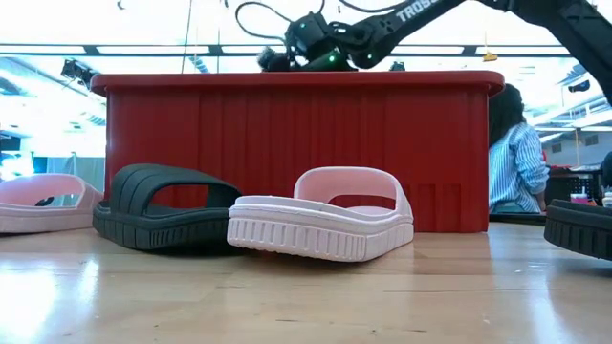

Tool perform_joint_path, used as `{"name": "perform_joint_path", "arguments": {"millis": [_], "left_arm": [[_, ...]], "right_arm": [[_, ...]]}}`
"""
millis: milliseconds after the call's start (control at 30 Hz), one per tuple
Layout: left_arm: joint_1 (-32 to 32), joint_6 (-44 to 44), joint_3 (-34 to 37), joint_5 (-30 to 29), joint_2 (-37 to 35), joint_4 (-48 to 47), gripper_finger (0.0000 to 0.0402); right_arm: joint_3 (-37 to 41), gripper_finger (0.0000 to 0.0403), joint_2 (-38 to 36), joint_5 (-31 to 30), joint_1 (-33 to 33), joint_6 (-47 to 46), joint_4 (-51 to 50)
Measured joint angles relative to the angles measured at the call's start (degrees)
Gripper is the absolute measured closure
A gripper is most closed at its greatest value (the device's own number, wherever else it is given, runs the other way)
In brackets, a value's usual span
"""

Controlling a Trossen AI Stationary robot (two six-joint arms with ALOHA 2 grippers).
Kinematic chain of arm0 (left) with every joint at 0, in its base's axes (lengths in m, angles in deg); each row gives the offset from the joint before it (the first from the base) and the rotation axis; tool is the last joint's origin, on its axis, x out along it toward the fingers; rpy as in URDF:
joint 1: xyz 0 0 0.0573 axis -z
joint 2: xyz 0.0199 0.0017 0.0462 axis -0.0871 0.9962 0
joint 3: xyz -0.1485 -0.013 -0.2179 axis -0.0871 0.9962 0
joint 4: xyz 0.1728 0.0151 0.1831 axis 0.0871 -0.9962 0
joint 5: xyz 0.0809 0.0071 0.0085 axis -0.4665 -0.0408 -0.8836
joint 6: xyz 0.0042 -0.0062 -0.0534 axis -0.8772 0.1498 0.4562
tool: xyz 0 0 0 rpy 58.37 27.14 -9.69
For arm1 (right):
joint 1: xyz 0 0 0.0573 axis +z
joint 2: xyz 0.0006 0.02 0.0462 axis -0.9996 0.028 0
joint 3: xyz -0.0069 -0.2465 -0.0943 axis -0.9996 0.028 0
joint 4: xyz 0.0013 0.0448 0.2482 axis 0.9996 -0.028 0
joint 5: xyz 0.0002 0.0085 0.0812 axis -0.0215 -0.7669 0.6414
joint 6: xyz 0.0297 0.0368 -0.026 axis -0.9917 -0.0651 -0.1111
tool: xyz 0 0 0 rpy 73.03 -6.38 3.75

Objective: Pick and place slides into bin
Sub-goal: Put the green slipper into the red bin

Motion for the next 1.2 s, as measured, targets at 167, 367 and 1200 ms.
{"name": "perform_joint_path", "arguments": {"millis": [167, 367, 1200], "left_arm": [[0.0, 0.8, 0.0, 0.0, 0.0, -1.2, 0.0230], [-0.9, 0.8, 0.0, 0.0, 0.0, -1.2, 0.0230], [-0.8, 2.3, 0.0, 0.0, 0.0, -1.2, 0.0230]], "right_arm": [[0.1, 0.0402, -1.5, -9.4, 1.1, 11.8, 0.6], [0.2, 0.0402, -2.0, -5.7, -0.5, 5.9, 0.1], [0.2, 0.0257, -1.8, 5.4, -3.4, -18.6, -7.1]]}}
